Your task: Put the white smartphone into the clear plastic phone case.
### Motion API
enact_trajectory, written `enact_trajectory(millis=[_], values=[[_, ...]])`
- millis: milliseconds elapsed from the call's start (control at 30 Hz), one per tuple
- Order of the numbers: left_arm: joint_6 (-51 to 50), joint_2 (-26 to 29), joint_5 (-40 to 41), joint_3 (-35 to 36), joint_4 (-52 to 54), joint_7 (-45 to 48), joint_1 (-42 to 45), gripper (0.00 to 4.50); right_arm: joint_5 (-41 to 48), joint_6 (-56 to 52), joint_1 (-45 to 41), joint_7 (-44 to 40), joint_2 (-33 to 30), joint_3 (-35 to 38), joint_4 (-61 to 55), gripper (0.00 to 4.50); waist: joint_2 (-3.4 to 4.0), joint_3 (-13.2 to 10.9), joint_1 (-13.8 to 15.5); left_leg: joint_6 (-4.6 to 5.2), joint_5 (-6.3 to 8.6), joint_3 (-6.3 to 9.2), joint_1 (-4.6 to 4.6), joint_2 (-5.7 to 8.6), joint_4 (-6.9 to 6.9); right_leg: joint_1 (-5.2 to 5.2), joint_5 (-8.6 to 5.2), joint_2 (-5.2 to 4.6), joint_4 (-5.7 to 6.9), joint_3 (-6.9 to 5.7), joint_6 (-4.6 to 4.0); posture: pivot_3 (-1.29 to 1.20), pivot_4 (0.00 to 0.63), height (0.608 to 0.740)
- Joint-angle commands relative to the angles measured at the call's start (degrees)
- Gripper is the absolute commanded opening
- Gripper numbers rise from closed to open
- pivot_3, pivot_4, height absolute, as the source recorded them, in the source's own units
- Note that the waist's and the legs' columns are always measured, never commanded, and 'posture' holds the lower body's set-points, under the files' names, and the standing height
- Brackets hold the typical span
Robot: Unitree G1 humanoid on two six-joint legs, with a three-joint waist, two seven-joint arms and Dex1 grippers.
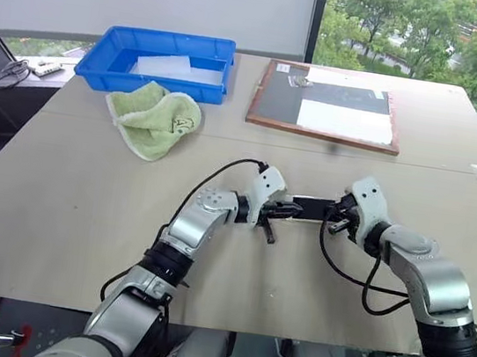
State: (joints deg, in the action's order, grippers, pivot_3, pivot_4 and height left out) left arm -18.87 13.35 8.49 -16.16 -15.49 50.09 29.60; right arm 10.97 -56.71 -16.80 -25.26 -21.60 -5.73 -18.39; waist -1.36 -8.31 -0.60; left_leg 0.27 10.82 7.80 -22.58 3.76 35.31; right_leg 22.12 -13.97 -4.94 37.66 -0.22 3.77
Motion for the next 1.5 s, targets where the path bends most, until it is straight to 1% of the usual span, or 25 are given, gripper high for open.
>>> enact_trajectory(millis=[33, 200, 300, 400, 533, 667, 833, 900, 1000, 1133, 1200, 1333, 1500], values=[[-0.2, -0.3, -0.4, -0.2, 1.6, -0.8, -1.0, 0.01, -0.2, -5.4, 4.1, 0.1, 0.1, -4.5, 7.8, 0.0, -0.04, 0.2, 0.0, 0.0, 0.0, 0.01, 0.03, -0.01, -0.01, -0.02, 0.0, 0.0, 0.0, -0.01, -0.01, 0.0, 0.15, 0.74], [-0.6, -0.5, -0.4, -0.3, 2.7, -1.3, -1.8, 0.01, -0.3, -3.9, 5.9, -0.6, 0.9, -5.8, 12.4, 0.0, -0.22, 1.0, -0.1, -0.01, 0.01, 0.03, 0.15, -0.02, -0.07, -0.12, -0.02, -0.01, -0.02, -0.02, -0.02, 0.0, 0.15, 0.74], [-0.8, -0.6, -0.4, -0.2, 2.9, -1.6, -2.0, 0.01, -0.5, -2.9, 6.6, -1.1, 1.2, -5.9, 16.1, 0.0, -0.26, 1.3, -0.1, -0.25, 0.18, 0.06, 0.62, -0.04, -0.22, -0.59, -0.05, -0.08, -0.18, -0.03, -0.02, 0.0, 0.15, 0.74], [-0.9, -0.7, -0.4, -0.2, 2.9, -1.9, -2.0, 0.01, -0.8, -1.6, 7.2, -1.6, 1.4, -6.0, 18.8, 0.0, -0.35, 1.5, -0.1, -0.27, 0.22, 0.09, 0.68, -0.09, -0.25, -0.71, -0.07, -0.25, -0.3, 0.0, -0.02, 0.0, 0.15, 0.74], [-0.8, -1.0, -0.5, -0.3, 3.0, -2.2, -2.2, 0.01, -1.3, -0.1, 7.6, -2.0, 1.4, -6.3, 21.4, 0.0, -0.45, 1.9, -0.2, -0.32, 0.27, 0.25, 0.69, -0.18, -0.26, -0.89, -0.07, -0.24, -0.65, 0.02, -0.01, 0.0, 0.15, 0.74], [-0.8, -1.4, -0.5, -0.3, 3.0, -2.5, -2.4, 0.01, -1.8, 1.7, 7.9, -2.4, 1.3, -6.5, 22.2, 0.0, -0.47, 2.0, -0.2, -0.34, 0.31, 0.29, 0.7, -0.22, -0.26, -0.95, -0.07, -0.24, -0.76, 0.01, -0.01, 0.0, 0.15, 0.74], [-0.6, -1.5, -0.5, -0.2, 2.8, -2.6, -2.4, 0.01, 0.8, 5.2, 8.6, -3.7, 1.8, -2.2, 18.6, 0.0, -0.41, 1.9, -0.2, -0.37, 0.34, 0.36, 0.63, -0.25, -0.29, -0.95, -0.08, -0.24, -0.86, -0.03, -0.02, 0.0, 0.15, 0.74], [-0.4, -1.5, -0.5, -0.2, 2.5, -2.5, -2.5, 0.01, 2.6, 3.2, 9.3, -6.4, -0.4, -2.2, 15.6, 0.0, -0.32, 1.9, -0.1, -0.36, 0.36, 0.38, 0.57, -0.25, -0.33, -0.93, -0.08, -0.24, -0.93, -0.05, -0.02, 0.0, 0.15, 0.74], [-0.4, -1.5, -0.6, -0.2, 2.3, -2.5, -2.5, 0.01, 2.3, 2.7, 10.5, -8.5, -4.5, -4.3, 14.3, 0.0, -0.13, 1.7, 0.2, -0.3, 0.4, 0.46, 0.38, -0.16, -0.48, -0.76, -0.07, -0.32, -1.06, -0.15, -0.02, 0.0, 0.15, 0.74], [-0.2, -1.7, -0.7, -0.3, 1.7, -2.4, -2.4, 0.01, 1.9, 0.8, 11.0, -8.9, -8.2, -5.8, 14.7, 0.0, -0.15, 1.9, 0.9, -0.23, 0.43, 0.59, 0.24, -0.09, -0.81, -0.69, -0.1, -0.32, -1.43, -0.41, 0.03, 0.0, 0.15, 0.74], [-0.1, -1.7, -0.8, -0.4, 1.7, -2.3, -2.4, 0.01, 1.0, 0.8, 11.0, -9.0, -9.9, -7.6, 15.0, 0.0, -0.16, 2.0, 1.4, -0.22, 0.43, 0.58, 0.22, -0.08, -0.93, -0.67, -0.09, -0.13, -1.58, -0.57, 0.04, 0.0, 0.15, 0.74], [-0.1, -1.7, -0.9, -0.5, 1.6, -2.2, -2.4, 0.01, 0.0, 1.8, 10.9, -8.9, -12.8, -9.8, 14.0, 0.0, -0.18, 2.1, 2.0, -0.15, 0.48, 0.58, 0.15, 0.0, -0.96, -0.7, -0.15, -0.16, -1.74, -0.64, 0.14, 0.0, 0.15, 0.74], [-0.2, -1.5, -0.9, -0.7, 1.9, -2.1, -2.5, 0.01, 2.4, 3.7, 13.0, -9.9, -15.5, -6.4, 7.8, 0.0, -0.17, 2.1, 3.1, -0.09, 0.54, 0.61, -0.06, 0.07, -0.85, -0.71, -0.16, -0.35, -1.82, -0.59, 0.16, 0.0, 0.15, 0.74]])
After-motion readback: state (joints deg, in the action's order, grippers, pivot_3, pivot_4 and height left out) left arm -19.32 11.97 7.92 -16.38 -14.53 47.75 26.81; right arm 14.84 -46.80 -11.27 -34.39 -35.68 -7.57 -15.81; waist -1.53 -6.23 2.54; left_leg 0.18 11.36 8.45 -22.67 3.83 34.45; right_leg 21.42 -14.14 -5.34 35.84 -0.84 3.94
